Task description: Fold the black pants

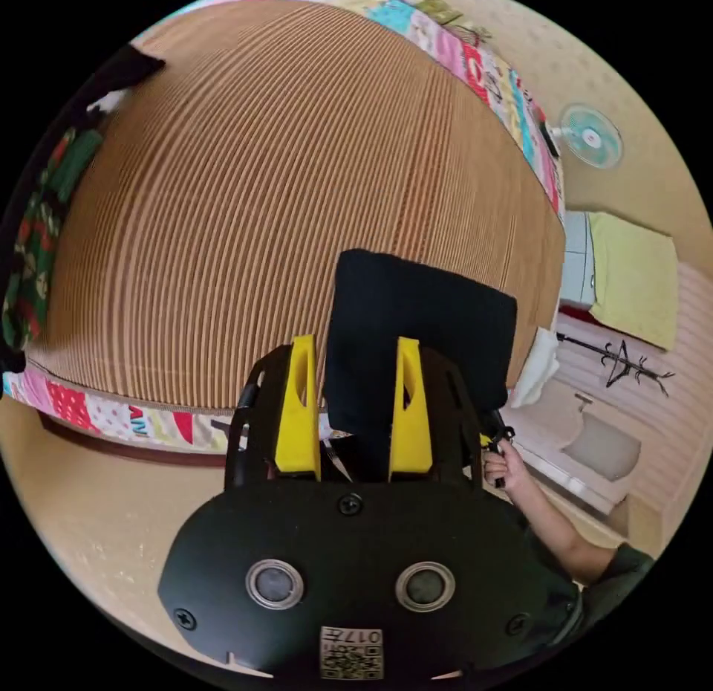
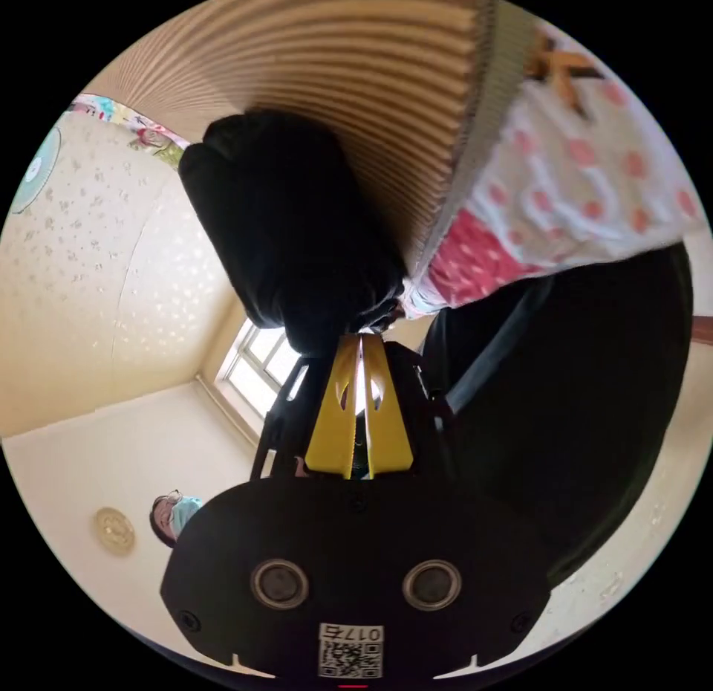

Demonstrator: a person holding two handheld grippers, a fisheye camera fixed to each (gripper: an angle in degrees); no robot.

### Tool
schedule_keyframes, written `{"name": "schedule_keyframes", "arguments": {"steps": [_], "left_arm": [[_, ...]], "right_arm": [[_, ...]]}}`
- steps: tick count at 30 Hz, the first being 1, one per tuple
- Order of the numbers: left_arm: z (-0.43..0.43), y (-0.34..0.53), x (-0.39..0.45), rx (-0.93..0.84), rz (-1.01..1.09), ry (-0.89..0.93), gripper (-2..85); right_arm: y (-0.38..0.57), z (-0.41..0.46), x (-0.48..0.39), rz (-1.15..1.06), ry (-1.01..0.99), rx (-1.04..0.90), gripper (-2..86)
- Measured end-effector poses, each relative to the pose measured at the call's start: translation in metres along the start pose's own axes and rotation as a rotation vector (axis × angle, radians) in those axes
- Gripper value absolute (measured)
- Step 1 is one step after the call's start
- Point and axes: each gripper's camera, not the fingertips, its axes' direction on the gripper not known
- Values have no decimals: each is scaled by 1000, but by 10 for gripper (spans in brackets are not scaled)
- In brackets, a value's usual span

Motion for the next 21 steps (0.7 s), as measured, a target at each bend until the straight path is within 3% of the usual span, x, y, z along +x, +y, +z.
{"name": "schedule_keyframes", "arguments": {"steps": [2, 6, 10, 12, 14, 16, 17, 19, 21], "left_arm": [[43, -14, -20, -179, -71, 194, 135], [69, -13, -4, -258, -22, 251, 118], [127, 2, 67, -782, 332, 578, 48], [127, 15, 95, -886, 511, 549, 59], [101, 15, 113, -748, 689, 277, 64], [69, 1, 108, -489, 669, 103, 74], [46, -11, 97, -314, 584, 68, 84], [25, -32, 72, -160, 418, 95, 109], [29, -54, 48, -158, 289, 125, 142]], "right_arm": [[-10, 0, -14, -31, 39, 73, 10], [-17, -43, -76, -244, 233, 384, 6], [14, -83, -112, -492, 126, 614, 7], [32, -97, -118, -564, 141, 633, 12], [41, -98, -112, -566, 200, 581, 21], [48, -93, -96, -555, 251, 504, 39], [53, -88, -81, -537, 284, 455, 56], [60, -79, -53, -482, 319, 392, 90], [70, -67, -14, -395, 332, 334, 130]]}}
